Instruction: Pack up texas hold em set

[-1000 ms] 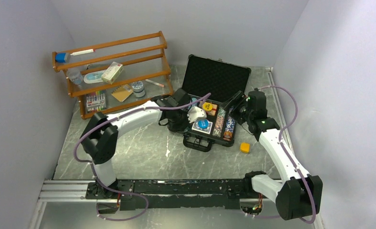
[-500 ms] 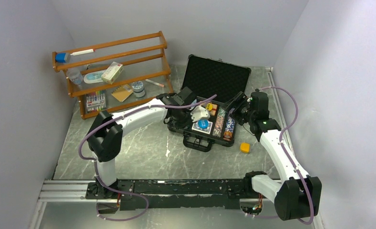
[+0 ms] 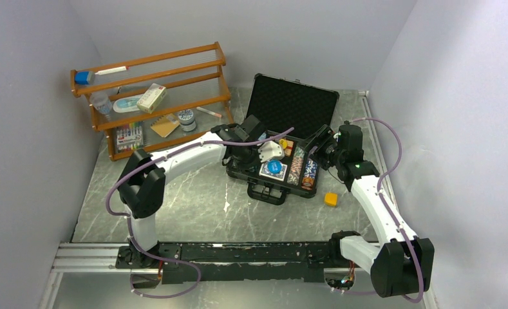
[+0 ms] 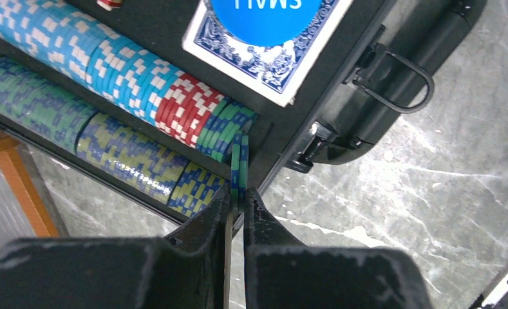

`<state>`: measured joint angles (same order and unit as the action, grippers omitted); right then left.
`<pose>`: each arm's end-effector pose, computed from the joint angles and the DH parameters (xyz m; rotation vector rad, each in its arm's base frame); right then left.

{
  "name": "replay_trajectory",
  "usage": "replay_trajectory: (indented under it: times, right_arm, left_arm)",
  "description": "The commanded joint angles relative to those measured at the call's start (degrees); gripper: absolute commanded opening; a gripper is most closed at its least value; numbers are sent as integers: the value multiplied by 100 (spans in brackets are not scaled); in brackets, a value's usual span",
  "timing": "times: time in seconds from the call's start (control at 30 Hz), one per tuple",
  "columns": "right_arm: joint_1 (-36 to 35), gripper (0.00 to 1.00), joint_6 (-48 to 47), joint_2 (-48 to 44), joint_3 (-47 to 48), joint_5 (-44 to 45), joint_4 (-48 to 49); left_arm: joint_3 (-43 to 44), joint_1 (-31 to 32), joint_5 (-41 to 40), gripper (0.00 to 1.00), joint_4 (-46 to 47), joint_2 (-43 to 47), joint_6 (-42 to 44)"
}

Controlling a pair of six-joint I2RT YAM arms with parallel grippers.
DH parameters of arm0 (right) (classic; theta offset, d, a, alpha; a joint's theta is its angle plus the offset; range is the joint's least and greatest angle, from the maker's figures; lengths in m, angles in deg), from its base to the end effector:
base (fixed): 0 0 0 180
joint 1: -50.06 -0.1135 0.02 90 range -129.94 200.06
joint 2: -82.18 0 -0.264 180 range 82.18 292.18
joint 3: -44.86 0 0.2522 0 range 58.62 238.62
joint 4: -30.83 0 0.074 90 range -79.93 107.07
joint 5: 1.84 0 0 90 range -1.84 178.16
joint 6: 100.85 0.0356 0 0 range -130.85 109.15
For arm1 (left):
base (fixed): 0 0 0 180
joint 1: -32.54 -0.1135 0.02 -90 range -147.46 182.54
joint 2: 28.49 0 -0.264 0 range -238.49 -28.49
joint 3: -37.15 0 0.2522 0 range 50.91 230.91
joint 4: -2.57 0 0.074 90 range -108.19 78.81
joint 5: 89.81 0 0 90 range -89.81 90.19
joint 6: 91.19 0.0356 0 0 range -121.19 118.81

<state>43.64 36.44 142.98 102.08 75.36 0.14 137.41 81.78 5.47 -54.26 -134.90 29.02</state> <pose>0.2304 0.0339 0.2670 0.6618 2.1590 0.7639 0.2554 -0.3014 0.2422 1.7372 2.0441 -0.2285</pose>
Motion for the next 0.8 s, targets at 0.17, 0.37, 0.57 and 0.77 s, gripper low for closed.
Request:
replay_trajectory:
  times: [0.17,0.37,0.57,0.77]
  right_arm:
    - [53,71,-35,-47,-84,-152,144]
    - [63,71,-44,-45,-89,-148,120]
    - [62,71,-68,-57,-53,-72,57]
    - [91,71,-273,-69,113,205,-161]
  left_arm:
    - [245,91,-682,11,169,-518,-59]
    - [154,86,-877,27,399,-432,-143]
    - [115,86,-1038,41,481,-236,-206]
    - [25,61,-980,43,630,262,-427]
